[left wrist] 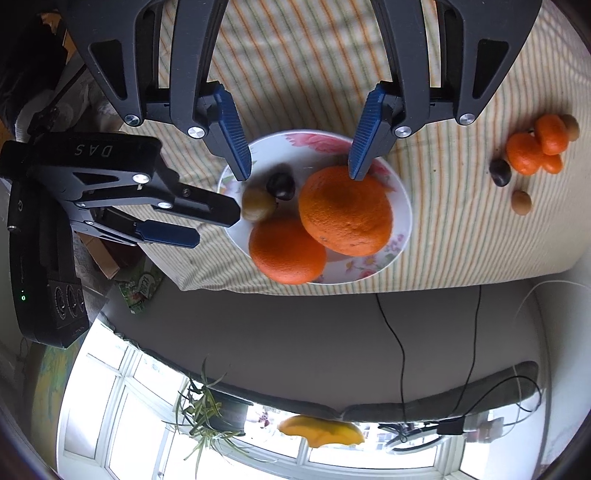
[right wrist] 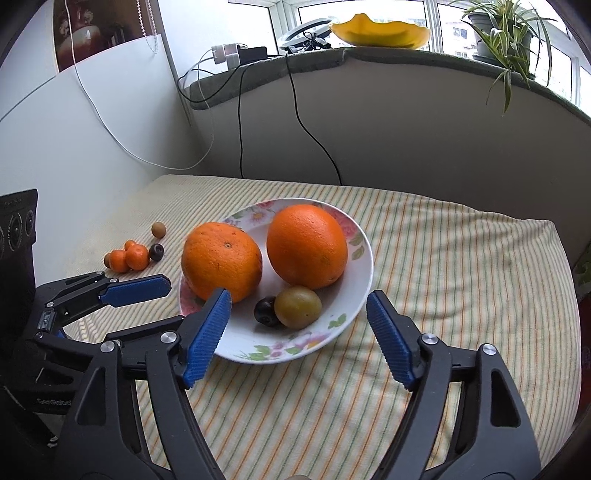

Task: Organize fruits
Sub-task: 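Open both grippers over the plate and withdraw them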

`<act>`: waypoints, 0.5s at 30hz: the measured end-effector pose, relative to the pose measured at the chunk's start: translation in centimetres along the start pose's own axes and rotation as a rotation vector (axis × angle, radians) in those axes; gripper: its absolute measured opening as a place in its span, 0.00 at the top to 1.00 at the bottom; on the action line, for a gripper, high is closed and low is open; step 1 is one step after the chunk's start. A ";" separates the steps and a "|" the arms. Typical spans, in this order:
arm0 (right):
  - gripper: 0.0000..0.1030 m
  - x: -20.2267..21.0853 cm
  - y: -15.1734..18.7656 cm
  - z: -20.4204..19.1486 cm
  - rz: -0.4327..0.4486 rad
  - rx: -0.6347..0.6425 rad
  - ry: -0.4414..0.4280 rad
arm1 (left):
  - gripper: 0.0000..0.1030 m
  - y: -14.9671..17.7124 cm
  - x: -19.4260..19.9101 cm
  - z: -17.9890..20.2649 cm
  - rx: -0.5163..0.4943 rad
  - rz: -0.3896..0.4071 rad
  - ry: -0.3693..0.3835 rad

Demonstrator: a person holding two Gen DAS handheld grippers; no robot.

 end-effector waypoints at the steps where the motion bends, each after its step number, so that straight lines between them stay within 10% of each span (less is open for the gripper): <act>1: 0.23 0.1 -0.2 -0.3 0.005 -0.001 -0.008 | 0.47 0.0 0.2 -0.3 0.006 0.004 -0.005; 15: 0.23 -0.1 -2.4 -5.3 0.032 0.081 -0.094 | 0.47 0.8 3.6 -5.9 0.101 0.058 -0.113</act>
Point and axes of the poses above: each gripper's, at about its wrist camera, not at the fingertips, and x roughly against the way its jaws point, z to its right, y to its underside, the point moved 8 cm from there along -x, roughly the way its jaws point, and after that the axes turned 4 degrees about y, right-handed, at the moved point
